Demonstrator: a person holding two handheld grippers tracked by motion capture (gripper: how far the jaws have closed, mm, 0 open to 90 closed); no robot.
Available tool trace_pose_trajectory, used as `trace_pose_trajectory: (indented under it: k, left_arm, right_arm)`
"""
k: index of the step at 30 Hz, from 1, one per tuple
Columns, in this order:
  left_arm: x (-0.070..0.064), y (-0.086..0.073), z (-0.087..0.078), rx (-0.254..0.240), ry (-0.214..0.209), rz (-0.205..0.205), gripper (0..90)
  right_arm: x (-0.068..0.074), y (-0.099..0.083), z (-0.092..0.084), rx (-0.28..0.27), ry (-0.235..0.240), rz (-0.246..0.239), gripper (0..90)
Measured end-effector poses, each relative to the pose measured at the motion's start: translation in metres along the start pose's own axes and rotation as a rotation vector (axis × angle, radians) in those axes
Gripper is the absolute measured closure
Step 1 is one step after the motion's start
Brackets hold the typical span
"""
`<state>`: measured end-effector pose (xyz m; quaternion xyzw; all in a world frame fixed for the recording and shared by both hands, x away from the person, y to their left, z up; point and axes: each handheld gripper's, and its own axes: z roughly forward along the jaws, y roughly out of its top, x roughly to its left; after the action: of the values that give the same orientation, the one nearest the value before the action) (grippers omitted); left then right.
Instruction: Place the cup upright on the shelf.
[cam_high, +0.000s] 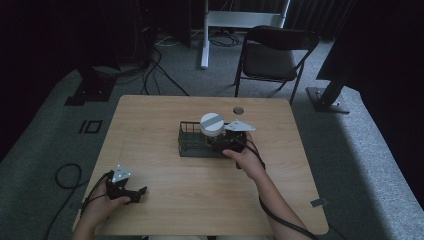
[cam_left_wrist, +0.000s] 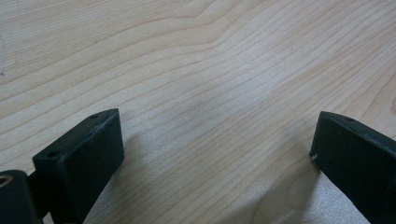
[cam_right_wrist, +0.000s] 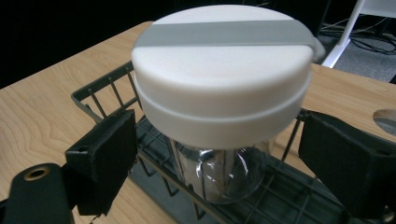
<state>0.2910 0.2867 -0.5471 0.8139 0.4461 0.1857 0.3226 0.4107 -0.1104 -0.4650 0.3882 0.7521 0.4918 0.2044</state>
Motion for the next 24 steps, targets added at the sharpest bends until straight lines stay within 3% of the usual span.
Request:
trace_pose_trajectory:
  k: [13,24]
  left_arm:
    - [0.000,0.000,0.000,-0.001,0.000,0.000,3.1]
    - [0.000,0.000,0.000,0.000,0.001,0.001,3.1]
  right_arm:
    - [-0.006,-0.002,-0.019,-0.033,-0.002,-0.004,11.7]
    - [-0.016,-0.008,-0.045,-0.077,-0.003,-0.013,11.7]
